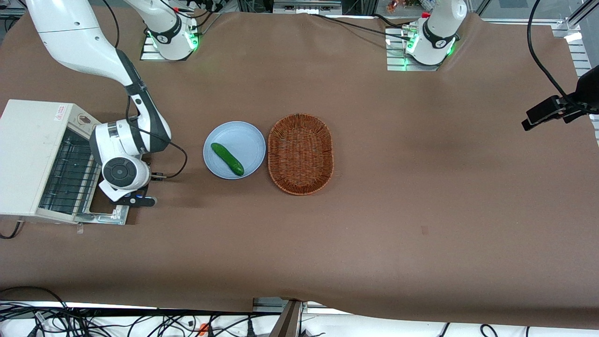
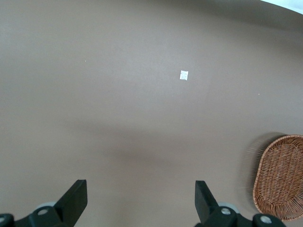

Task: Open oven door with right arm only

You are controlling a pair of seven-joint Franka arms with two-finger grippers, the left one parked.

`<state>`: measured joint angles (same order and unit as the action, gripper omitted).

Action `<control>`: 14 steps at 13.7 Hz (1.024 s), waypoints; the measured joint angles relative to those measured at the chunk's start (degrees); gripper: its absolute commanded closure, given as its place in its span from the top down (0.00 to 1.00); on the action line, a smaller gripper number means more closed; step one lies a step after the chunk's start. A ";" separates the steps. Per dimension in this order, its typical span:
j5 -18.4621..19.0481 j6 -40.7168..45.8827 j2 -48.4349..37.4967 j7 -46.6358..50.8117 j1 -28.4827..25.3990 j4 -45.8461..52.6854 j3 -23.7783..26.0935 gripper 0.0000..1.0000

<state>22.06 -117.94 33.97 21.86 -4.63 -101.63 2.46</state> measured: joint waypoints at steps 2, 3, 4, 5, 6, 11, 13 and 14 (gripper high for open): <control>-0.53 3.54 -1.17 -2.06 -0.01 2.73 0.63 0.84; -1.57 6.26 -2.12 -4.65 0.01 4.91 0.67 0.97; -4.10 9.36 -3.23 -7.58 0.11 7.31 0.63 0.99; -8.32 12.99 -4.60 -10.53 0.41 9.83 0.46 0.99; -13.81 16.98 -6.20 -13.42 1.02 12.37 -0.02 0.99; -25.78 29.97 -15.20 -26.05 4.11 18.18 -4.97 1.00; -25.75 33.58 -18.70 -31.42 4.20 18.36 -7.37 1.00; -25.74 34.80 -20.47 -33.06 4.39 18.34 -8.32 1.00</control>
<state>-3.68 -83.14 13.50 -11.19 -0.24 -83.29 -5.86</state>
